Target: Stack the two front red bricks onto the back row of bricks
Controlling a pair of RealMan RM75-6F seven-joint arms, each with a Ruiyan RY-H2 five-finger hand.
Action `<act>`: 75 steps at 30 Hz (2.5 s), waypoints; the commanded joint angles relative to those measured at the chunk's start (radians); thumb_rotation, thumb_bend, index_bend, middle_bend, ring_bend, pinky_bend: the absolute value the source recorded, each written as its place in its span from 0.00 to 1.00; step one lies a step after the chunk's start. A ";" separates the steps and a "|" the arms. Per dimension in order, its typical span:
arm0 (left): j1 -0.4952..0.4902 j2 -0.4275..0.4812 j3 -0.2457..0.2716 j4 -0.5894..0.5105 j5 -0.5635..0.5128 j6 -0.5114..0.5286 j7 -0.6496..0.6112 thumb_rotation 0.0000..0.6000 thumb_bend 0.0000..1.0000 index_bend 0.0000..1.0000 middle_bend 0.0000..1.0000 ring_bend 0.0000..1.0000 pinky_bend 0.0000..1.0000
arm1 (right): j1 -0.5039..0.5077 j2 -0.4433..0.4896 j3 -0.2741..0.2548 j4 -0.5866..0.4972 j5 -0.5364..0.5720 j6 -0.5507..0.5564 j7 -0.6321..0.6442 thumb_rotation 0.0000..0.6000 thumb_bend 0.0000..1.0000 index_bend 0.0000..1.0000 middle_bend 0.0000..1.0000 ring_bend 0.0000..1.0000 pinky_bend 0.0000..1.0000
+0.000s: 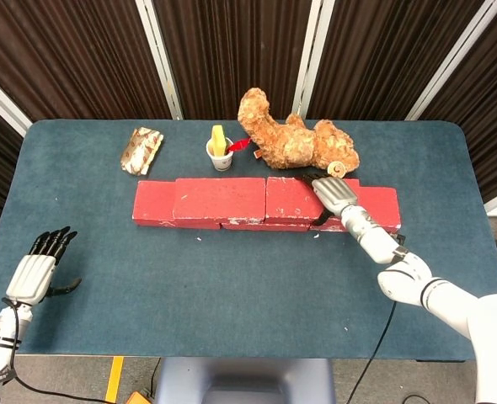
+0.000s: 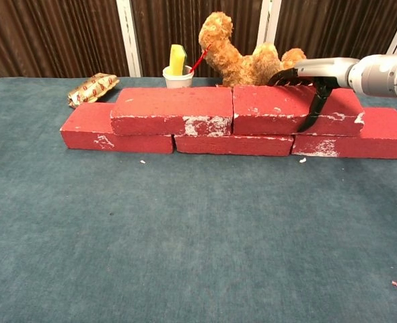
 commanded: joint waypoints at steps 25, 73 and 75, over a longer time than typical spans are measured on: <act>0.003 0.009 -0.002 -0.008 0.008 0.006 -0.012 1.00 0.24 0.00 0.00 0.00 0.01 | -0.006 0.009 0.023 -0.058 0.085 -0.016 -0.097 1.00 0.19 0.00 0.33 0.17 0.27; 0.011 0.017 -0.009 -0.024 0.018 0.040 -0.012 1.00 0.24 0.00 0.00 0.00 0.01 | -0.071 0.112 0.052 -0.251 0.046 0.092 -0.032 1.00 0.06 0.00 0.06 0.00 0.09; 0.015 0.022 -0.010 -0.036 0.024 0.057 -0.007 1.00 0.24 0.00 0.00 0.00 0.01 | -0.115 0.164 0.041 -0.330 0.013 0.161 -0.025 1.00 0.06 0.00 0.05 0.00 0.08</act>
